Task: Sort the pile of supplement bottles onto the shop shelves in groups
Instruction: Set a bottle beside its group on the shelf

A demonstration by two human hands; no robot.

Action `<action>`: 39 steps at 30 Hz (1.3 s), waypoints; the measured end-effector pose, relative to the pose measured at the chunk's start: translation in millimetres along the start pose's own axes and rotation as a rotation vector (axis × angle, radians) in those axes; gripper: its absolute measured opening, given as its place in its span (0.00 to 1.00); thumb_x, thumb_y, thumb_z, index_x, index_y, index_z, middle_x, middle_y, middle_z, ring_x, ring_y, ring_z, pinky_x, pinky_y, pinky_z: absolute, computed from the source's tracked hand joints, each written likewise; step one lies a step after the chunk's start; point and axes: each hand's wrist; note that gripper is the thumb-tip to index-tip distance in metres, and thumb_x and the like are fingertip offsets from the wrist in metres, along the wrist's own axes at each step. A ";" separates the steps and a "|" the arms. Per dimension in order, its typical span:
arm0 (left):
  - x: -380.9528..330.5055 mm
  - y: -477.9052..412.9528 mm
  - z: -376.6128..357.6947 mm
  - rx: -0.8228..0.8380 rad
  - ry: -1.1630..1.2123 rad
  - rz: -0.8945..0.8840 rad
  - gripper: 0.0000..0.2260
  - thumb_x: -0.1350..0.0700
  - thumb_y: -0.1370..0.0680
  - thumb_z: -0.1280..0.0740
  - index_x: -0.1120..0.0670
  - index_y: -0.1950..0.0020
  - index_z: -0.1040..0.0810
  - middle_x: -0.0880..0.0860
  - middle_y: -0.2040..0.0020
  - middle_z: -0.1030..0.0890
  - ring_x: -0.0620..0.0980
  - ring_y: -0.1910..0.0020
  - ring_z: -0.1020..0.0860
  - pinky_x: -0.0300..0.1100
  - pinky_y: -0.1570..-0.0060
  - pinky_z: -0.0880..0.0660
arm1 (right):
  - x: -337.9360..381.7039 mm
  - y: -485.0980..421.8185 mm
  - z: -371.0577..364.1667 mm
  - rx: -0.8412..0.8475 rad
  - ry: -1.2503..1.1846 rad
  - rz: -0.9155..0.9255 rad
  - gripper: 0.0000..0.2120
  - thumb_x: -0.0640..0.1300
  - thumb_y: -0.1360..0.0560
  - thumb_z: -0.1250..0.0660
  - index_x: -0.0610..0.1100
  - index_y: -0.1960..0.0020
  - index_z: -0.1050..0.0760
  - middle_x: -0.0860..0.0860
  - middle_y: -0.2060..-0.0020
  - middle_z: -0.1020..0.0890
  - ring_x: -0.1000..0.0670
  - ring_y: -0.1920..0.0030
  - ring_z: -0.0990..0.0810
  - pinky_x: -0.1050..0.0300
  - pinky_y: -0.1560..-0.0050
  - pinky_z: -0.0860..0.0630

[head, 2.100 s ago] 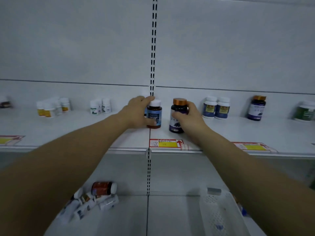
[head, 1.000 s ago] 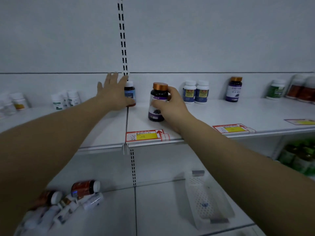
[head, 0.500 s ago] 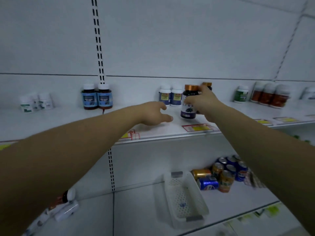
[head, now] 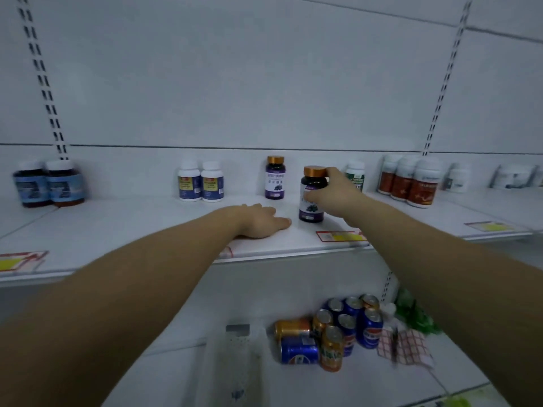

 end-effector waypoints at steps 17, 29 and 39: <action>-6.1 -6.0 -9.1 -0.059 -0.061 0.103 0.30 0.33 0.22 0.52 0.42 0.23 0.51 0.48 0.21 0.53 0.53 0.23 0.54 0.64 0.29 0.56 | -22.3 -95.4 -19.1 0.134 0.178 0.143 0.30 0.40 0.24 0.32 0.42 0.28 0.43 0.43 0.40 0.25 0.45 0.42 0.25 0.51 0.44 0.27; -2.0 -13.8 -10.0 -0.061 -0.055 0.107 0.30 0.33 0.22 0.52 0.41 0.23 0.51 0.46 0.21 0.52 0.51 0.23 0.54 0.64 0.29 0.56 | -28.6 -126.9 -32.8 0.092 0.222 0.156 0.29 0.39 0.26 0.32 0.40 0.29 0.41 0.41 0.39 0.26 0.42 0.41 0.25 0.52 0.44 0.28; 16.4 13.2 21.0 -0.099 0.262 0.076 0.28 0.37 0.23 0.41 0.45 0.25 0.40 0.49 0.24 0.39 0.52 0.27 0.38 0.45 0.31 0.43 | 28.1 -85.6 -16.6 0.023 0.471 0.232 0.37 0.53 0.25 0.33 0.44 0.24 0.47 0.41 0.31 0.38 0.39 0.33 0.33 0.47 0.37 0.29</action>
Point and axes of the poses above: each hand's wrist, its own y-axis away from the middle knuckle, its own z-axis out of the back of the hand, x = y × z
